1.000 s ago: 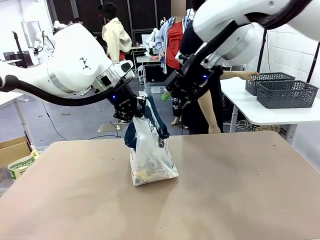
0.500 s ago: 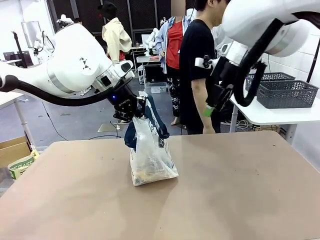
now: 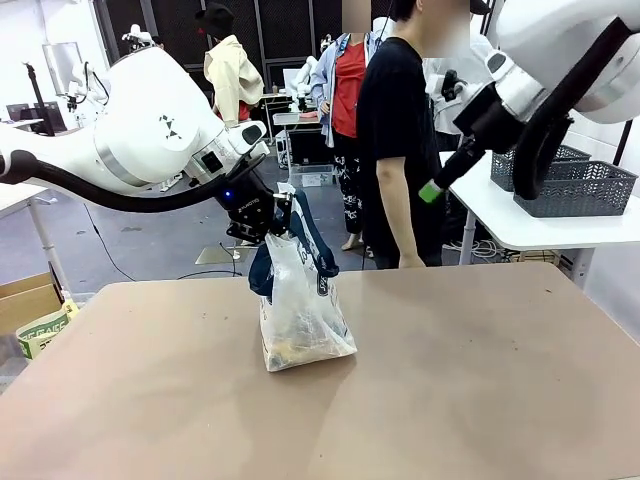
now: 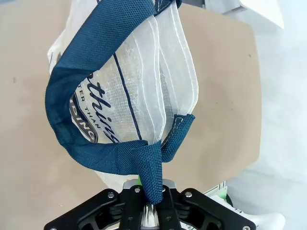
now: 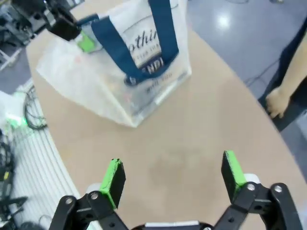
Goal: Transfer purchased items from the store into the shopping bag.
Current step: Move the Reusable shopping bag to the right side of the table.
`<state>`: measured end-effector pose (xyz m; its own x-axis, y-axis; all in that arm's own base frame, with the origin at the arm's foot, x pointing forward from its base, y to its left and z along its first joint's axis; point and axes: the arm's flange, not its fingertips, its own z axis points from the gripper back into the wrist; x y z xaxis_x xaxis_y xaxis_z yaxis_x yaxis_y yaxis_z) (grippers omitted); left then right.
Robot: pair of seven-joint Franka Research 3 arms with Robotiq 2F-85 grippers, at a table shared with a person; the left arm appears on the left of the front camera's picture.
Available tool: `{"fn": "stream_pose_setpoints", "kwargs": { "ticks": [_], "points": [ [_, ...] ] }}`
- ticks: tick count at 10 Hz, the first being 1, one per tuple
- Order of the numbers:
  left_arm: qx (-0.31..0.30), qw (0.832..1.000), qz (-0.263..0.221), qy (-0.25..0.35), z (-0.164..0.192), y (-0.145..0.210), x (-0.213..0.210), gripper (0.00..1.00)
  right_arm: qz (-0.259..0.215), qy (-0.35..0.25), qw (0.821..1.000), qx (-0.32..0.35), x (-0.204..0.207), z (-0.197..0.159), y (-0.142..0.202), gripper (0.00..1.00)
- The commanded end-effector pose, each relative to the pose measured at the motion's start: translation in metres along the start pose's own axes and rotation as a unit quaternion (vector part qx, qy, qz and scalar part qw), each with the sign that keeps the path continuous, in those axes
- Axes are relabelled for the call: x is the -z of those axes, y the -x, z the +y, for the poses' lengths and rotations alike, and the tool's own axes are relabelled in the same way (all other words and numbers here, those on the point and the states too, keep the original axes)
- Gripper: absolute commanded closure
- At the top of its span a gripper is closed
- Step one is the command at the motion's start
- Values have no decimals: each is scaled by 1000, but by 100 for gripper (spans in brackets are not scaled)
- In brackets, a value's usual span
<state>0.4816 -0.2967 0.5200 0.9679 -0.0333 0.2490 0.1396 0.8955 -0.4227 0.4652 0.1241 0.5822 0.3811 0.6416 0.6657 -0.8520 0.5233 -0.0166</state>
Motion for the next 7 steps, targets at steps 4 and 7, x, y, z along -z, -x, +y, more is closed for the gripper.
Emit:
{"fn": "stream_pose_setpoints", "kwargs": {
  "ticks": [4, 7],
  "points": [
    [-8, 1000, -3, 8, 1, 1, 0, 100, -21, -9, 1000, 1, 2, 1, -14, 0],
    [0, 1000, 0, 0, 0, 0, 0, 100, -21, -9, 1000, 1, 2, 1, -14, 0]
  ]
}}
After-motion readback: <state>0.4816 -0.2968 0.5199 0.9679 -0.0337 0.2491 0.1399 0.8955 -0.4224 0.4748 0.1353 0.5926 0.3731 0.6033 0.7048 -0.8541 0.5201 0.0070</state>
